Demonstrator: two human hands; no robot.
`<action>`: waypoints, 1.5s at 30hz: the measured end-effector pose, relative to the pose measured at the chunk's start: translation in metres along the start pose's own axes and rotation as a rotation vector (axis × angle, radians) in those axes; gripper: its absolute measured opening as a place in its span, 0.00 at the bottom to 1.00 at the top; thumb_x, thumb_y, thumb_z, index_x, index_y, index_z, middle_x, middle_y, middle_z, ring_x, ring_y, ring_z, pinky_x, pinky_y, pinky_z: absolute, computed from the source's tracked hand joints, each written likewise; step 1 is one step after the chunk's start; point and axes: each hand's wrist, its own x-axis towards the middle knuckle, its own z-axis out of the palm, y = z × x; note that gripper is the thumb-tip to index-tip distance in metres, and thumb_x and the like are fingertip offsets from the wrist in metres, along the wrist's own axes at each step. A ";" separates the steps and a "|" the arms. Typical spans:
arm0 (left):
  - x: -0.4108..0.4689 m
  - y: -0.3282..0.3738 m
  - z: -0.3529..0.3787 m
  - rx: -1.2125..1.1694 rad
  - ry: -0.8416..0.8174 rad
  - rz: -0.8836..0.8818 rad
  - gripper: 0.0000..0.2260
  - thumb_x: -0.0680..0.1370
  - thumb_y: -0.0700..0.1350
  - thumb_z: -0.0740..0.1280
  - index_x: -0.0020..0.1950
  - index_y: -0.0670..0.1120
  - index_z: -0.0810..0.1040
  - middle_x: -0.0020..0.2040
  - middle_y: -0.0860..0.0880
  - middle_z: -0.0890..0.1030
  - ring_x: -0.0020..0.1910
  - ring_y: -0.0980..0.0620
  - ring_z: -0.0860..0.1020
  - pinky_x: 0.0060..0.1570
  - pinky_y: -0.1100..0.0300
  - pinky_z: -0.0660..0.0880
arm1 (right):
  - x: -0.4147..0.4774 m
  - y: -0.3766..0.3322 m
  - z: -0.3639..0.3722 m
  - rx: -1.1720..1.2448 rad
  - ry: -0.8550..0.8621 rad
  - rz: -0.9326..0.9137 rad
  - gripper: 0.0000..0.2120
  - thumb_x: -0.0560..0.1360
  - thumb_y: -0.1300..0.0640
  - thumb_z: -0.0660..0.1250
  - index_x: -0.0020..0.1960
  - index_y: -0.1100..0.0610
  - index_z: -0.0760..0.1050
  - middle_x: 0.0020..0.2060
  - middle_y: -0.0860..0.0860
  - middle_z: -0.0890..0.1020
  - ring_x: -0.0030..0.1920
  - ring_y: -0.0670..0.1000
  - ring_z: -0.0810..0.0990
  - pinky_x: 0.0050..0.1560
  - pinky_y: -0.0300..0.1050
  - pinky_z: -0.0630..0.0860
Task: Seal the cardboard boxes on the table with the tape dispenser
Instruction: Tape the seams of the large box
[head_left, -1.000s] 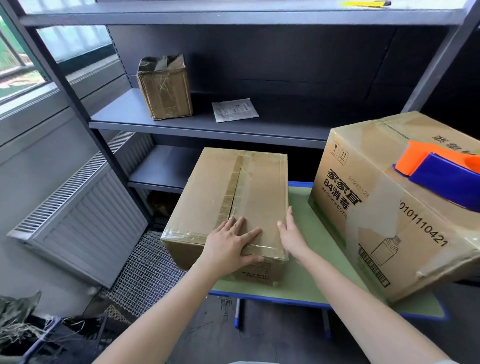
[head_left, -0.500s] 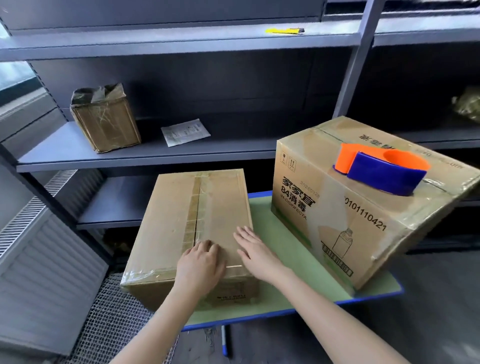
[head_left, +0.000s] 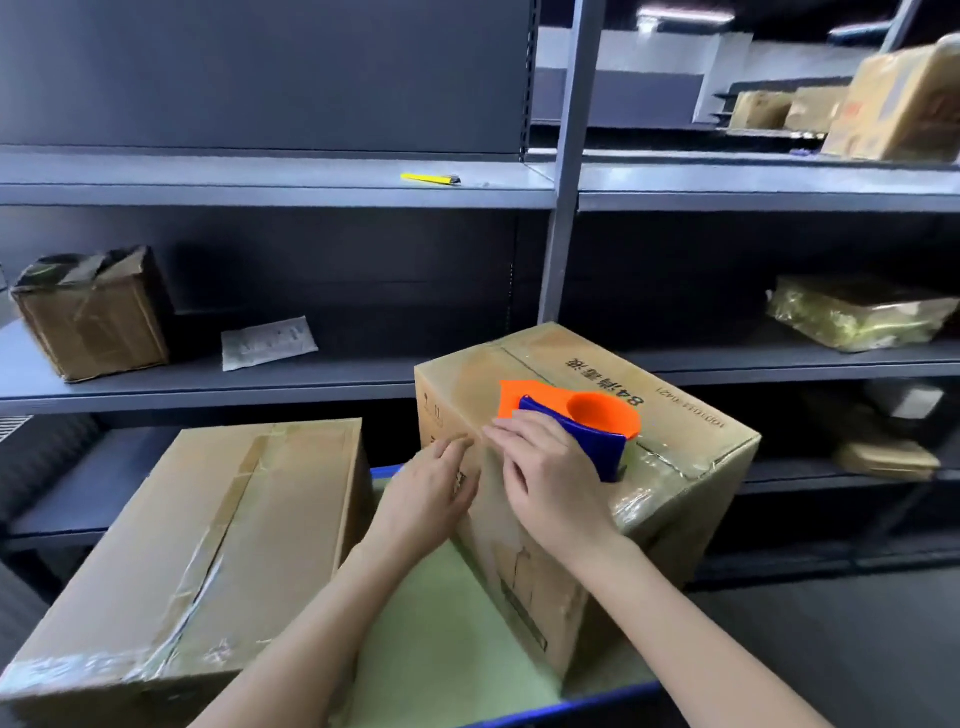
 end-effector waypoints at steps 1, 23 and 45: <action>0.012 0.009 0.003 -0.019 0.044 0.001 0.19 0.80 0.49 0.59 0.70 0.44 0.69 0.68 0.50 0.71 0.64 0.50 0.73 0.59 0.59 0.69 | 0.000 0.012 -0.010 -0.050 0.039 -0.012 0.14 0.70 0.64 0.63 0.54 0.59 0.81 0.50 0.52 0.83 0.55 0.55 0.79 0.58 0.49 0.75; 0.083 0.008 0.027 0.134 -0.123 -0.014 0.17 0.81 0.46 0.57 0.69 0.45 0.71 0.67 0.48 0.72 0.67 0.49 0.66 0.67 0.57 0.62 | -0.028 0.071 -0.005 -0.323 -0.063 0.130 0.38 0.66 0.46 0.74 0.70 0.58 0.66 0.61 0.58 0.76 0.63 0.60 0.74 0.65 0.62 0.64; 0.173 -0.040 0.030 0.351 -0.271 -0.167 0.21 0.80 0.56 0.52 0.74 0.56 0.63 0.74 0.47 0.62 0.71 0.42 0.61 0.67 0.47 0.58 | -0.040 0.064 -0.007 -0.220 -0.284 0.302 0.44 0.67 0.34 0.58 0.75 0.48 0.43 0.71 0.51 0.52 0.73 0.58 0.46 0.64 0.69 0.64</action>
